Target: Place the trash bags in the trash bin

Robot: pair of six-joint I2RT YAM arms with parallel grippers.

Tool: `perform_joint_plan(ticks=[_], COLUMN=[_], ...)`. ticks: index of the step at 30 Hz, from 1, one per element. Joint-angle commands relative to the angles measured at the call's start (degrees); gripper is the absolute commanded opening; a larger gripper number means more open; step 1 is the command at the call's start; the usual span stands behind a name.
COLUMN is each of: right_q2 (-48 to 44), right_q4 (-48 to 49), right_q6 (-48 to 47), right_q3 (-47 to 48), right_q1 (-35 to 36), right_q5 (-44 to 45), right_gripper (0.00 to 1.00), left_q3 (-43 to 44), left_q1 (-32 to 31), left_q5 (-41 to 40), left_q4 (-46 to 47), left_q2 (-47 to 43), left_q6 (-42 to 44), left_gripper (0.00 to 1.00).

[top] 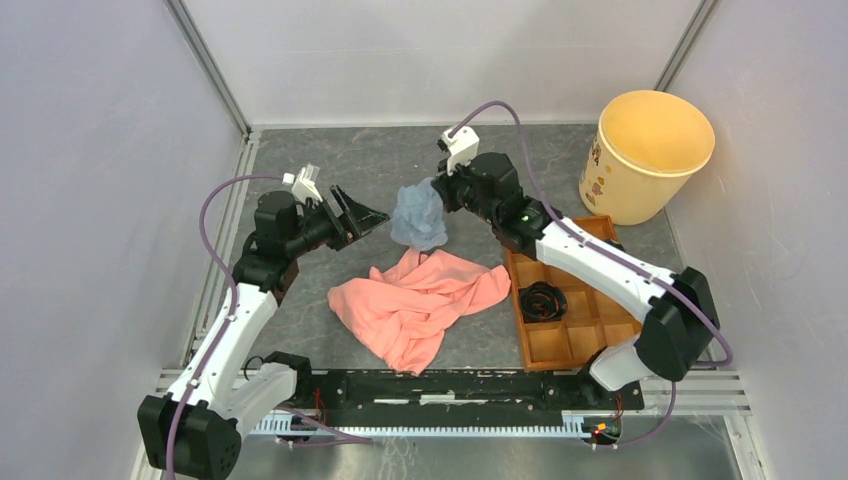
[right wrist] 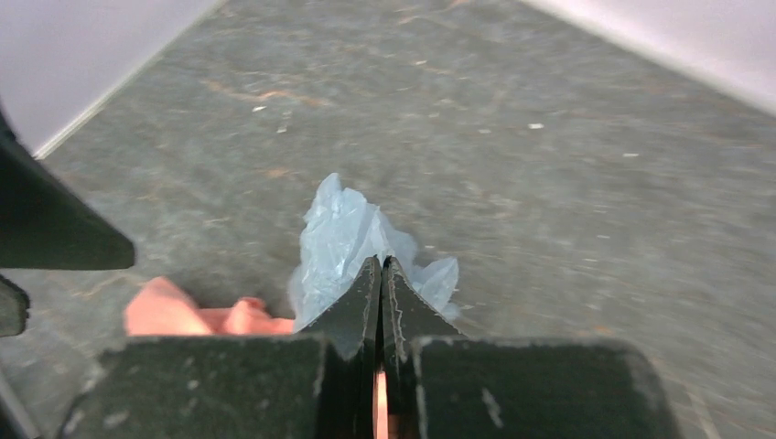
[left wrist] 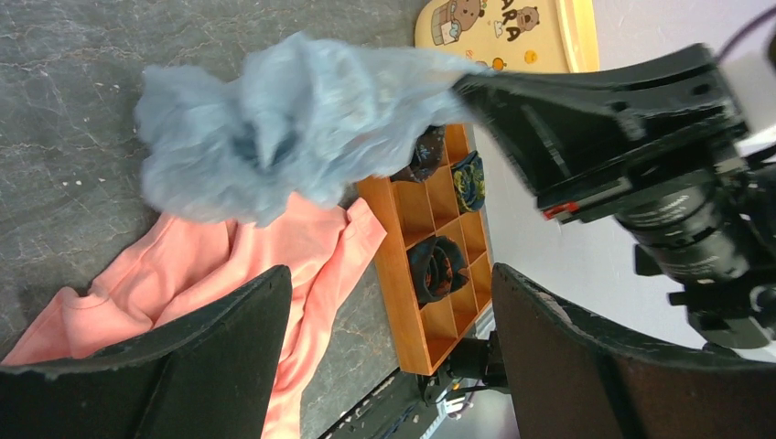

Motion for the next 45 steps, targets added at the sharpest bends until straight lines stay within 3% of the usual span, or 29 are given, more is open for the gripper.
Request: perform_joint_plan(ticks=[1,4,6,10,13,19,24,30,37,42,45], right_q2=[-4.55,-3.04,-0.41,4.86,3.76,-4.31,-8.48,-9.79,-10.37,-7.32,-5.77], right_q4=[-2.81,-1.37,1.01,5.11,4.78,2.89,0.86,-4.07,2.77,3.52,5.38], right_q6=[-7.85,-7.64,-3.57,3.46,4.12,1.52,-0.48,-0.45,6.59,10.54,15.67], right_q3=[4.33,1.87,0.73,0.90,0.66,-2.45,-7.42,-14.40,-23.36,-23.46,-24.29], right_q1=[0.42,2.20,2.74,2.69,2.54,-1.67,-7.88,-9.54,-8.63,-8.97,-8.93], right_q5=[10.22,9.70,3.81,-14.11,-15.83,-13.95,-9.95,-11.41,-13.60,-9.36,-10.11], right_gripper=[0.01,0.02,0.08,0.37,0.58,0.78,0.83,0.83,0.83,0.79,0.79], left_q3=[0.05,0.42,0.68,-0.17,-0.85,-0.08,4.21,7.53,7.42,8.24,8.29], left_q1=[-0.11,-0.11,-0.11,-0.11,-0.11,-0.24,-5.54,-16.51,-18.51,-20.02,-20.15], left_q5=[-0.78,-2.86,-5.16,-9.60,-9.79,-5.89,-4.74,-14.52,-22.64,-22.21,-23.52], left_q4=[2.13,1.80,-0.06,-3.07,-4.09,-1.94,-0.71,-2.96,-2.24,0.38,0.26], left_q2=[0.21,0.62,0.60,-0.03,0.01,5.03,14.01,21.36,28.65,32.92,33.02], left_q6=[-1.42,-0.80,-0.01,2.14,2.90,3.68,5.87,9.72,12.86,12.42,11.82], left_gripper=[0.86,0.85,0.85,0.89,0.92,0.96,0.98,0.97,0.86,0.71,0.46])
